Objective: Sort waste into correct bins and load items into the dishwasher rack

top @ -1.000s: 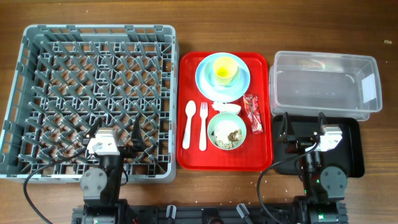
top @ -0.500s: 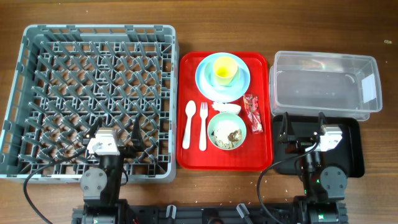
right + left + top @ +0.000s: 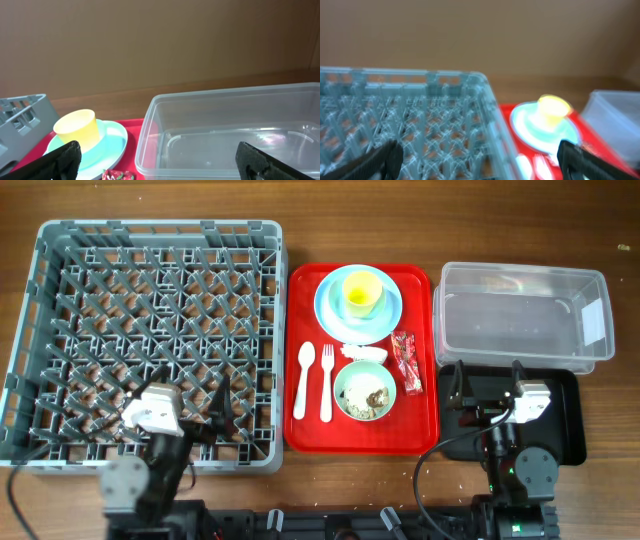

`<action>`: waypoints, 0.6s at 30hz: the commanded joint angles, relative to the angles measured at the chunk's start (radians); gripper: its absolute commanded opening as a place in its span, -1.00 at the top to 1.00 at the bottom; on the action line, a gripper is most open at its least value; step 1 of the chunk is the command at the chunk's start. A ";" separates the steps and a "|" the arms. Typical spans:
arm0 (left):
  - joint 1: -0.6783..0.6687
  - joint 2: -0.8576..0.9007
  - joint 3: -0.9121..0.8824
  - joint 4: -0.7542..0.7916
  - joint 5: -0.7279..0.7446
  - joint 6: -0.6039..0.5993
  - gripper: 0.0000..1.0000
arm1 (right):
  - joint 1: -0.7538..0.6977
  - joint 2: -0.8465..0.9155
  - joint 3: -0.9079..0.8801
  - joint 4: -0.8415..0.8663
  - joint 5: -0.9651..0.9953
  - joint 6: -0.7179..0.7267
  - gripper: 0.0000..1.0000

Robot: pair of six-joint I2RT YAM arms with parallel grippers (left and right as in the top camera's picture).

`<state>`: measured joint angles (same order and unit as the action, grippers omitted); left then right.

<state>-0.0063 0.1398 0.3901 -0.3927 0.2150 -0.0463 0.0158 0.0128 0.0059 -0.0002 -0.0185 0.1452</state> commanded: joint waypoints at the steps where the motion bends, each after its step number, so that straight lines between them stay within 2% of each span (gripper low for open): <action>1: -0.005 0.269 0.365 -0.204 0.201 -0.014 -1.00 | -0.005 -0.003 -0.001 0.006 0.009 0.012 -1.00; 2: -0.005 0.438 0.544 -0.373 0.243 -0.014 -1.00 | -0.005 -0.003 -0.001 0.006 0.010 0.012 -1.00; 4: -0.005 0.644 0.739 -0.544 0.261 -0.014 -1.00 | -0.005 -0.003 -0.001 0.006 0.009 0.012 -1.00; 6: -0.005 0.824 0.869 -0.634 0.283 -0.019 -1.00 | -0.005 -0.003 -0.001 0.006 0.009 0.012 -1.00; 8: -0.005 0.925 0.888 -0.640 0.413 -0.067 -1.00 | -0.005 -0.003 -0.001 0.006 0.009 0.012 -1.00; 9: -0.005 0.956 0.888 -0.654 0.459 -0.067 -0.86 | -0.005 -0.003 -0.001 0.006 0.009 0.012 -1.00; 10: -0.005 1.001 0.888 -0.682 0.470 -0.068 -0.09 | -0.005 -0.003 -0.001 0.006 0.009 0.012 -0.99; 11: -0.005 1.037 0.887 -0.711 0.469 -0.068 0.34 | -0.005 -0.003 -0.001 0.006 0.009 0.012 -1.00; 12: -0.010 1.066 0.887 -0.742 0.465 -0.068 0.35 | -0.005 -0.003 -0.001 0.006 0.009 0.012 -0.99; 13: -0.017 1.084 0.887 -0.763 0.452 -0.068 0.22 | -0.005 -0.003 -0.001 0.006 0.009 0.012 -1.00; 14: -0.033 1.106 0.887 -0.793 0.412 -0.073 0.20 | -0.005 -0.003 -0.001 0.006 0.009 0.012 -1.00; 16: -0.094 1.130 0.887 -0.809 0.273 -0.156 0.22 | -0.005 -0.003 -0.001 0.006 0.009 0.012 -1.00; 17: -0.149 1.134 0.887 -0.803 0.180 -0.206 0.29 | -0.005 -0.003 -0.001 0.006 0.009 0.012 -1.00; 18: -0.200 1.136 0.887 -0.797 0.106 -0.241 0.50 | -0.005 -0.003 -0.001 0.006 0.009 0.012 -1.00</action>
<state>-0.0963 1.2667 1.2644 -1.1973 0.5350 -0.1619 0.0158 0.0135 0.0063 0.0002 -0.0185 0.1452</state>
